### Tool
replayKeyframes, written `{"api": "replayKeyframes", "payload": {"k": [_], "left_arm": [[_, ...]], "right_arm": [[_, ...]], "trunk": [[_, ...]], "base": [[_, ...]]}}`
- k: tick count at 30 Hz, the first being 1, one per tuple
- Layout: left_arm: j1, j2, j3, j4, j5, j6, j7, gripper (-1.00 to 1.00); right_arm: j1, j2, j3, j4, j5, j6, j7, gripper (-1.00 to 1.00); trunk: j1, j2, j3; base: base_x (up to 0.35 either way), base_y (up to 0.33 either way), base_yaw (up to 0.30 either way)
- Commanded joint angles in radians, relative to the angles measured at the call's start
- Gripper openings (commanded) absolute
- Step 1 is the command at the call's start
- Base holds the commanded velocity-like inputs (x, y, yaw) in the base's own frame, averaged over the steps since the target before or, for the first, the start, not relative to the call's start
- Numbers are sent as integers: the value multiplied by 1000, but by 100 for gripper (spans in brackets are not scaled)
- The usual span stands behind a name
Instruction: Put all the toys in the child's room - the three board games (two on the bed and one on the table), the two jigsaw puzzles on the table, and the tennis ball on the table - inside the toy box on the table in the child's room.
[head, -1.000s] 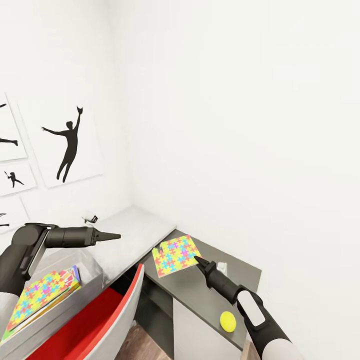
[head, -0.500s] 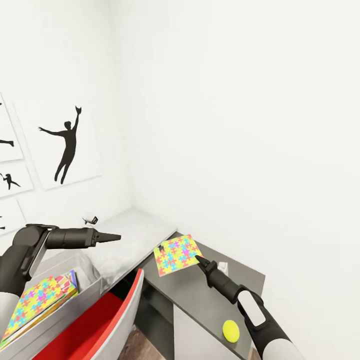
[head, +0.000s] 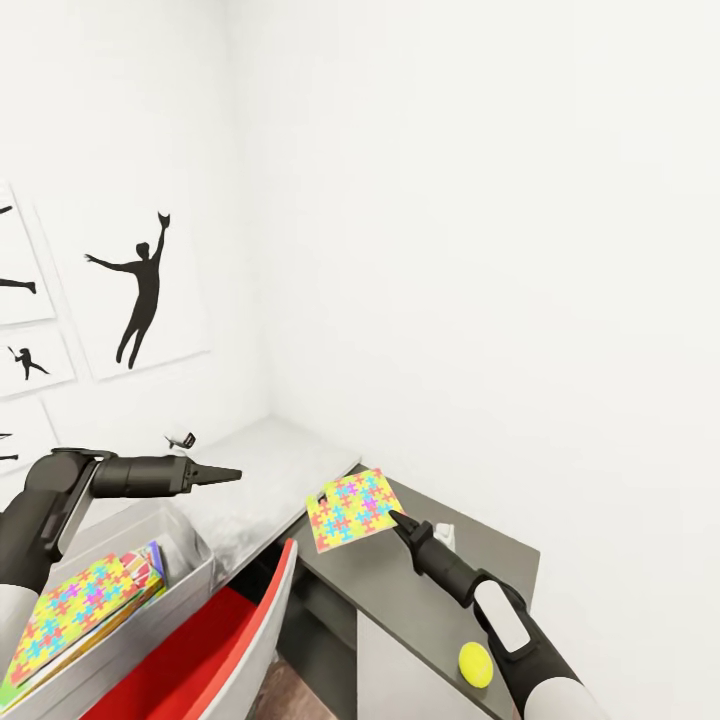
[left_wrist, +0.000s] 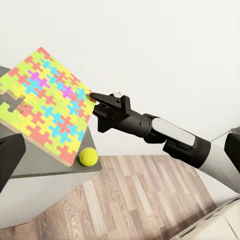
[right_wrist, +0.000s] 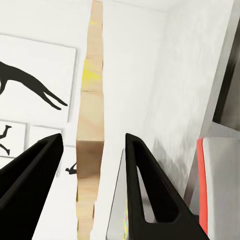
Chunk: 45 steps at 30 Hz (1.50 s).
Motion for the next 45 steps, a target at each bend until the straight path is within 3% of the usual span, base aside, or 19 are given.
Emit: {"api": "replayKeyframes", "payload": {"k": [1, 29, 45], "left_arm": [[0, 0, 0, 0, 0, 11, -4, 100], [0, 0, 0, 0, 0, 11, -4, 100], [0, -1, 0, 0, -1, 11, -4, 100]], "right_arm": [[0, 1, -5, 0, -3, 8, 1, -100], [0, 3, -3, 0, -3, 8, 1, -100], [0, 3, -1, 0, -3, 8, 0, -100]], "trunk": [[0, -1, 0], [0, -1, 0], [0, -1, 0]], "base": [[2, 6, 0], [39, 118, 0], [2, 9, 9]]}}
